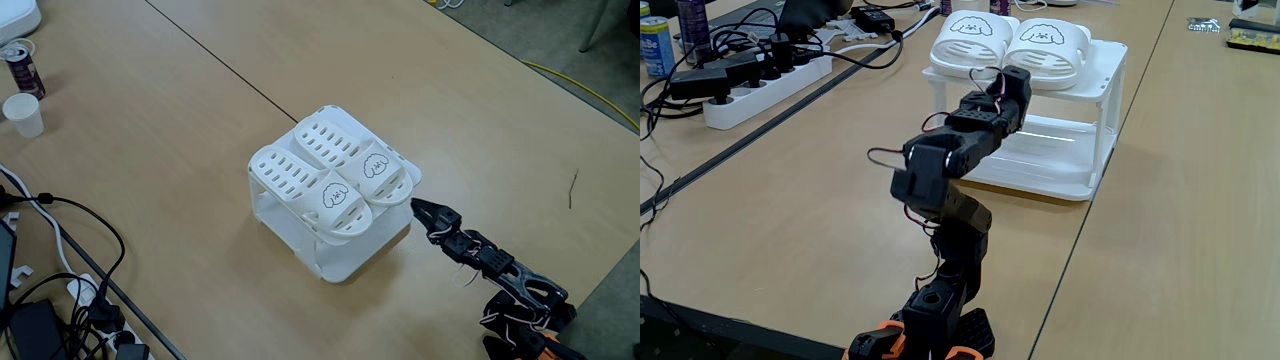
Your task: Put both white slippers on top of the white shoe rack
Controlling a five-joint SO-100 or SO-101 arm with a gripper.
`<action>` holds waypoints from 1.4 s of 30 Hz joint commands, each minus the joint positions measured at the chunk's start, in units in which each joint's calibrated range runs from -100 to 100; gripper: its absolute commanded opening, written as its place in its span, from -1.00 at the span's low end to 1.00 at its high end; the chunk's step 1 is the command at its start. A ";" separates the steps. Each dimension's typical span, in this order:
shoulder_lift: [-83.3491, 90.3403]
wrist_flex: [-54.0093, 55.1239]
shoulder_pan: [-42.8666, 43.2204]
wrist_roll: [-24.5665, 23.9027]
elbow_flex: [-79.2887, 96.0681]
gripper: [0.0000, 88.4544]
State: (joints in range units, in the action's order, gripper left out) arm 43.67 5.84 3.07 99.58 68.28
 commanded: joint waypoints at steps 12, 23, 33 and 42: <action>-9.38 0.46 -0.36 0.42 -13.39 -0.98; -3.41 0.38 0.14 0.42 -9.96 -0.98; 20.40 1.24 0.05 0.42 15.39 -0.98; 36.73 23.93 -0.11 0.42 31.27 -0.98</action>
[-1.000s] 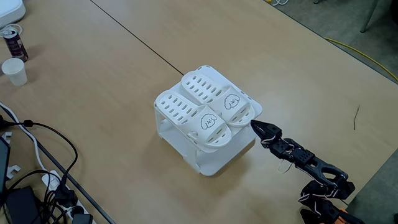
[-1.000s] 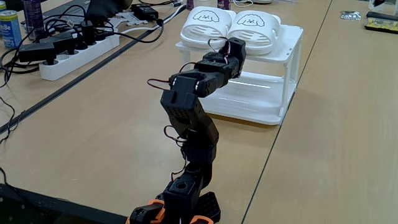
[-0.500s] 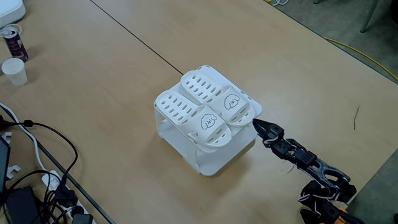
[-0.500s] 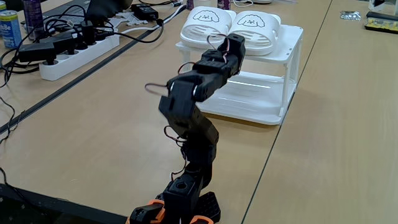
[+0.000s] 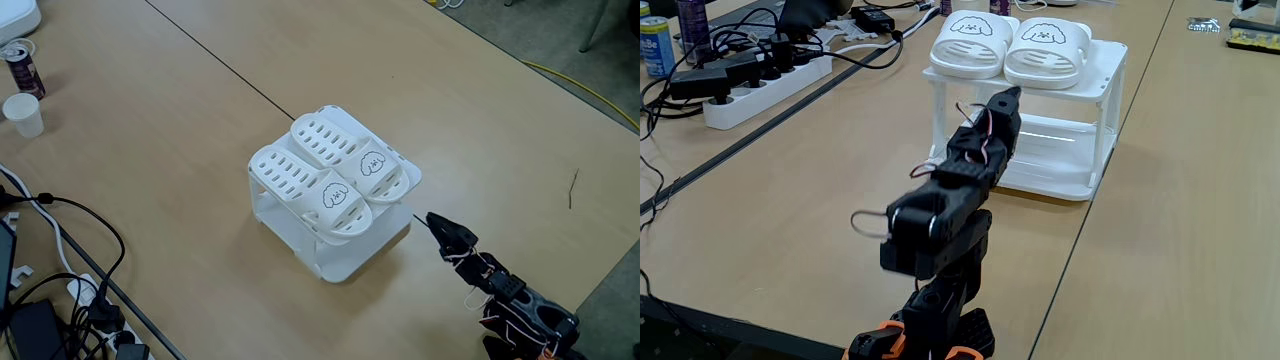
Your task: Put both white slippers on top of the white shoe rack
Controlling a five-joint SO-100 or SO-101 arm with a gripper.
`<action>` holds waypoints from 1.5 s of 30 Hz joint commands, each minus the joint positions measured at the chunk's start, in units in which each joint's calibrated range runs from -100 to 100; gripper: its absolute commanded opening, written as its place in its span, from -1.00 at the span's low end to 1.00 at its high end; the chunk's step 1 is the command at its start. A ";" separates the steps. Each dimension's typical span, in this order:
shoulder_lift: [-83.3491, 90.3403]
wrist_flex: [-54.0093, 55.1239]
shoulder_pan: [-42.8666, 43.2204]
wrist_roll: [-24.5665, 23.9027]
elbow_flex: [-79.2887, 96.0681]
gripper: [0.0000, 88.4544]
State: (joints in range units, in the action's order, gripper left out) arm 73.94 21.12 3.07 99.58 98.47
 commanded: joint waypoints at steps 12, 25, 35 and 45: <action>24.72 25.39 0.30 0.42 -1.90 -0.98; 25.14 63.09 0.38 0.42 1.17 -0.98; 25.14 78.54 0.30 0.42 1.17 -0.98; 24.97 78.54 0.22 0.42 1.17 -0.98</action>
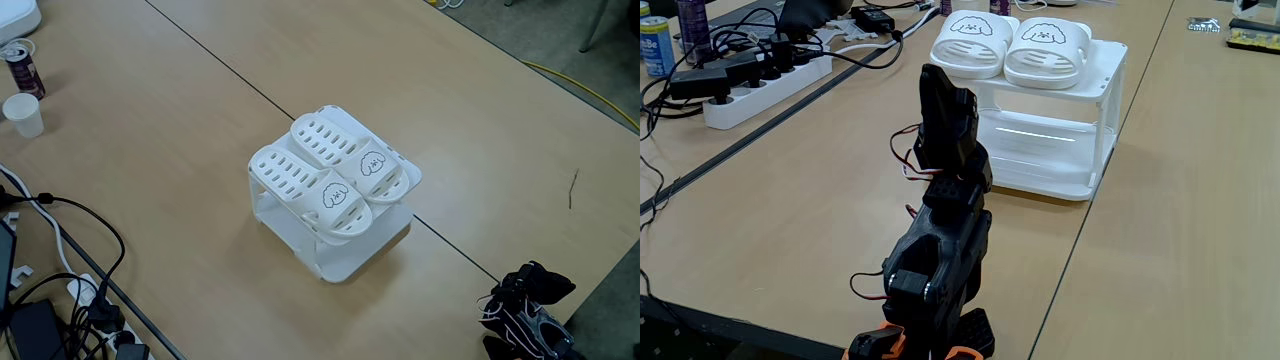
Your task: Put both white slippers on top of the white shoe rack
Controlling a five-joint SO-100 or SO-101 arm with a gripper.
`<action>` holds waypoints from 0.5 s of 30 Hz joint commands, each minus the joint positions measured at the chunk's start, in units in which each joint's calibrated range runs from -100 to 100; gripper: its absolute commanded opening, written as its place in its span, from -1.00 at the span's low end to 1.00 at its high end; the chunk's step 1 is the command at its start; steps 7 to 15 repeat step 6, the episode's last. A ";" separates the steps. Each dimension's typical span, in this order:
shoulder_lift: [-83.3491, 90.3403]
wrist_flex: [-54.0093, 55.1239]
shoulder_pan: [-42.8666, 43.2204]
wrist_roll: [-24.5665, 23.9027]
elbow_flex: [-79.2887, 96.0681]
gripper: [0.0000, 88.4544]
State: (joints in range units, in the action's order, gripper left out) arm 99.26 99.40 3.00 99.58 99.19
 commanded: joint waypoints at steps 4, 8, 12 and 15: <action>-0.35 0.26 0.29 0.42 0.45 -0.98; -0.35 0.26 0.29 0.42 0.45 -0.98; -0.35 0.26 0.29 0.42 0.45 -0.98; -0.35 0.26 0.29 0.42 0.45 -0.98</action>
